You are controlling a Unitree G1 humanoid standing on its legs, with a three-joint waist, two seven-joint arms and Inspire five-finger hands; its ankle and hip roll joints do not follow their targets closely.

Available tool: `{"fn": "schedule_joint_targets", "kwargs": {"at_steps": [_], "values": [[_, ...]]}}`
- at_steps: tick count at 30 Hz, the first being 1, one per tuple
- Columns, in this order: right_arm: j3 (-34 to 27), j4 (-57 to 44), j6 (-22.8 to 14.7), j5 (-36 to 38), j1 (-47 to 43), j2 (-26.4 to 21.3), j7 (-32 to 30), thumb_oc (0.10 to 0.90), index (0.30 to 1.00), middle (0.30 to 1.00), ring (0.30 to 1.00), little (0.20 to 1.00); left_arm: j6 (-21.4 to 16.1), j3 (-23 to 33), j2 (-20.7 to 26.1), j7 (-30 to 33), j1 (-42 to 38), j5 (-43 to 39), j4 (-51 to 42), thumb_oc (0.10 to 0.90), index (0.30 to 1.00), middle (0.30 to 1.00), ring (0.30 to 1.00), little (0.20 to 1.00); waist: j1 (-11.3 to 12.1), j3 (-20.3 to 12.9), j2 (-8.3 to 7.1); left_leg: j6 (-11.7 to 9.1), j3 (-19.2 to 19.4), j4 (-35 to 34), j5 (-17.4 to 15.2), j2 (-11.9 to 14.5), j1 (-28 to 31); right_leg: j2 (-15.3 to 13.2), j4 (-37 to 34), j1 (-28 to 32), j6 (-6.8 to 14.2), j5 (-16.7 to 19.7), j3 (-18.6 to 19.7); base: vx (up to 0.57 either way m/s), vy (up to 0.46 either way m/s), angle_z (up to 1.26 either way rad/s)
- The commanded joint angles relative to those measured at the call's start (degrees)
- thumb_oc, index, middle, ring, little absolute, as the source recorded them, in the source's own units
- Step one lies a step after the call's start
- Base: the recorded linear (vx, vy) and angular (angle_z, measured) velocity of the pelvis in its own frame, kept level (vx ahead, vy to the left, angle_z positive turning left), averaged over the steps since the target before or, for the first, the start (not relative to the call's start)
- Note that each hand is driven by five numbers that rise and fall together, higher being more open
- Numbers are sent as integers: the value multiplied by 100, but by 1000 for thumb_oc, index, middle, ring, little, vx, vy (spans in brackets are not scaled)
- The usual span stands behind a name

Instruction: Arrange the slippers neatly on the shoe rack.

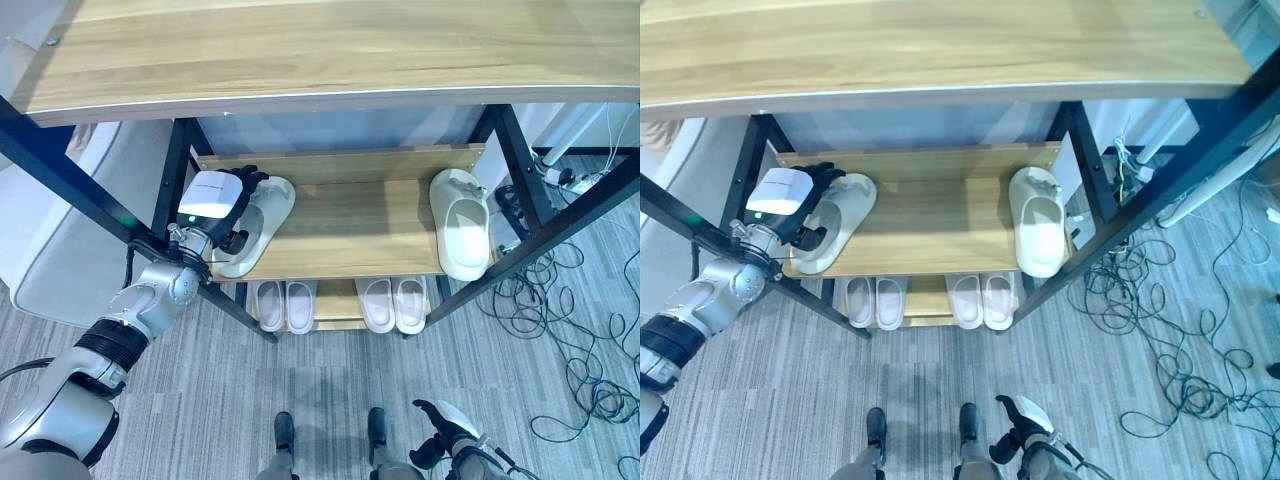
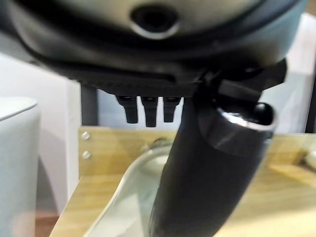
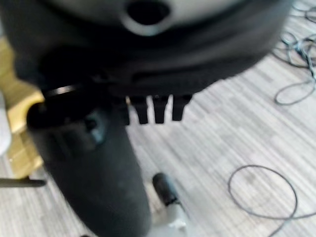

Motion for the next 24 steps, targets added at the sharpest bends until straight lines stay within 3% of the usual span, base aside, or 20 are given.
{"fn": "schedule_joint_targets", "kwargs": {"at_steps": [1,2,3,5,24], "values": [[23,-253,-167,141,-39,-148,-128,800,900,900,900,900,119,75,102,399,-1579,71,618,800,900,900,900,900,-161,3,-92,123,9,6,-192,-393,-294,-109,32,-175,283,-343,10,0,0,0],[27,-251,-166,142,-32,-154,-138,800,900,900,900,900,124,46,73,394,-1630,53,680,800,900,900,900,900,-170,5,-93,124,16,6,-193,-387,-299,-108,32,-188,284,-338,17,0,0,0],[27,-259,-174,151,-30,-152,-143,800,900,900,900,900,135,35,27,392,-1654,6,745,734,801,801,801,801,-186,10,-98,128,16,6,-192,-386,-302,-105,32,-194,285,-335,27,2,-11,-4],[26,-262,-166,161,-11,-145,-141,800,900,900,900,900,135,31,-36,385,-1715,-86,869,400,300,300,300,300,-202,18,-108,132,30,6,-196,-383,-308,-105,32,-219,283,-322,42,0,-14,-9],[-60,-344,-95,133,139,-147,-188,800,900,900,900,900,4,265,-409,349,-1375,-403,359,400,300,300,300,300,-231,72,-31,119,112,6,-227,-353,-183,-68,32,-168,266,-350,119,0,-6,-4]]}}
